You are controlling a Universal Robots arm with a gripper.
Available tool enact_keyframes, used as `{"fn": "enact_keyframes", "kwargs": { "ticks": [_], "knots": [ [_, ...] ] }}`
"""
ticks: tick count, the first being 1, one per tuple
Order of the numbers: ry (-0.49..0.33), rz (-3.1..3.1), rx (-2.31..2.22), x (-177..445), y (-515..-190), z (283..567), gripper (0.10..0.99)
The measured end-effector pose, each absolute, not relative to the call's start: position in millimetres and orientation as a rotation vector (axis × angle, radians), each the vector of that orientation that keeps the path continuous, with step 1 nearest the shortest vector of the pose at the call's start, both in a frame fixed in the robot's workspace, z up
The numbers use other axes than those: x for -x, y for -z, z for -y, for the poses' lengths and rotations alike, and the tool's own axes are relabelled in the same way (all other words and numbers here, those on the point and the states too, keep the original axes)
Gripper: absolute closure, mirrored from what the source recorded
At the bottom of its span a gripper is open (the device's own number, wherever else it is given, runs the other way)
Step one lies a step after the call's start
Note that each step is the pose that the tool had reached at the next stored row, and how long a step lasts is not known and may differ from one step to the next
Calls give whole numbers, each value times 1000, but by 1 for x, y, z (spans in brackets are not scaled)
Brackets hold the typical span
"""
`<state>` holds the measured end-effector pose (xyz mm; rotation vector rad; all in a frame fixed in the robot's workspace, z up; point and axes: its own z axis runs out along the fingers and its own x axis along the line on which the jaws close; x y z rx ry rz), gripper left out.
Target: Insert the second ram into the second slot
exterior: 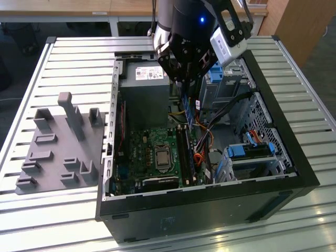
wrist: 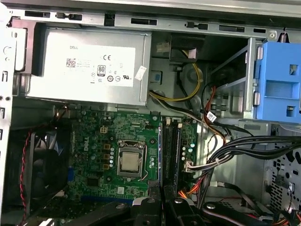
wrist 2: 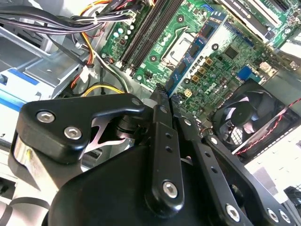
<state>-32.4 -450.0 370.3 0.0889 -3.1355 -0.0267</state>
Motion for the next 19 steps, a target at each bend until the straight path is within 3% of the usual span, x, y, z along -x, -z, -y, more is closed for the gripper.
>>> {"fn": "enact_keyframes", "kwargs": {
  "ticks": [19],
  "knots": [
    [27,3137,-39,31,-364,450,949]
  ]
}}
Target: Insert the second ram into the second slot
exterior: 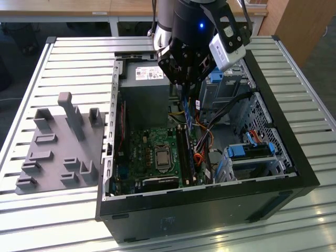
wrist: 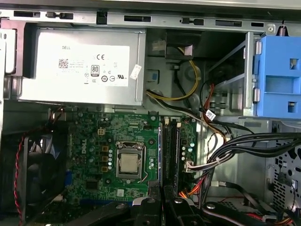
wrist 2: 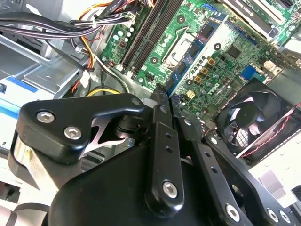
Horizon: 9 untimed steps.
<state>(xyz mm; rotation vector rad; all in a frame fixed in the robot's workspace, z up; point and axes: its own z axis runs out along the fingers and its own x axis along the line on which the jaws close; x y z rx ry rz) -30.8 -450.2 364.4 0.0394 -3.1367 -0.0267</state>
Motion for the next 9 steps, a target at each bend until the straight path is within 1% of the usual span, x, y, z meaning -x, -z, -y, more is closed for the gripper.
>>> {"fn": "enact_keyframes", "kwargs": {
  "ticks": [9],
  "knots": [
    [27,3137,-8,30,-362,451,949]
  ]
}}
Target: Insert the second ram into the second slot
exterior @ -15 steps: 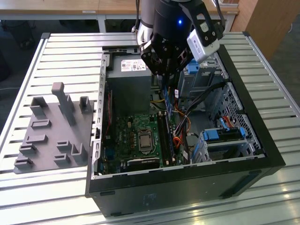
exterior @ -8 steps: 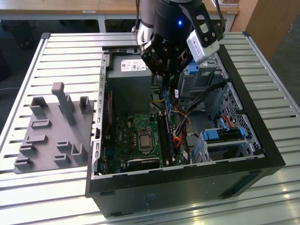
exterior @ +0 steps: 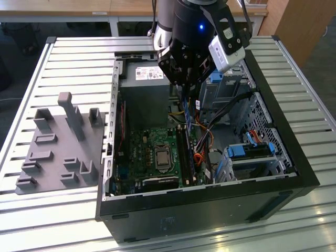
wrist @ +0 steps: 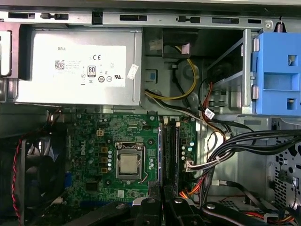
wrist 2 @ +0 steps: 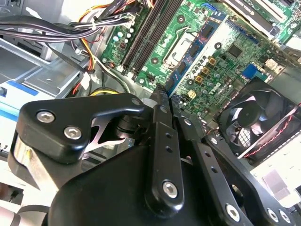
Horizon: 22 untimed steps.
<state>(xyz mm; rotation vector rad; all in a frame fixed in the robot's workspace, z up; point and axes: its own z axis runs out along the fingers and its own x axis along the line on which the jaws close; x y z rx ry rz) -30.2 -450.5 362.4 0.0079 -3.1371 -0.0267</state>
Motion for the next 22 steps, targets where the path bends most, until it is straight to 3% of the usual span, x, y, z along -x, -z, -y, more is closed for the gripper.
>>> {"fn": "enact_keyframes", "kwargs": {
  "ticks": [22],
  "knots": [
    [27,3136,30,30,-353,453,949]
  ]
}}
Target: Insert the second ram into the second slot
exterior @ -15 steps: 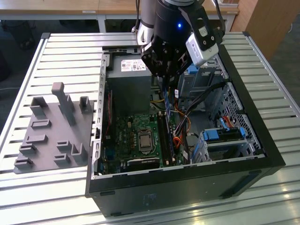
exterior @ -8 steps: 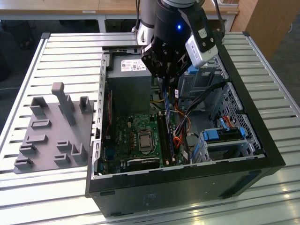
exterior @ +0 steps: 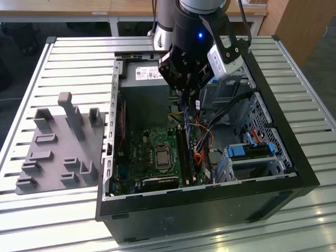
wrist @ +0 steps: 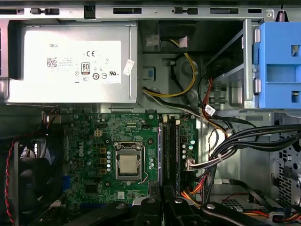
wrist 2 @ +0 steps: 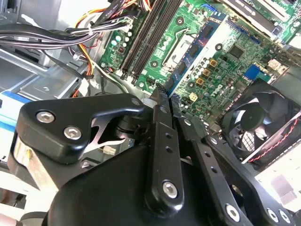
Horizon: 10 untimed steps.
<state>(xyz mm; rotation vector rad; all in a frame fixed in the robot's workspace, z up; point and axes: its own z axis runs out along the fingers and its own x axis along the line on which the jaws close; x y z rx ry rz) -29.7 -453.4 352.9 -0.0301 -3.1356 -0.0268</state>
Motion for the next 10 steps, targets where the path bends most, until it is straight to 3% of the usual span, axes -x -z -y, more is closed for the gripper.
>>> {"fn": "enact_keyframes", "kwargs": {
  "ticks": [10],
  "knots": [
    [27,3136,30,30,-347,454,949]
  ]
}}
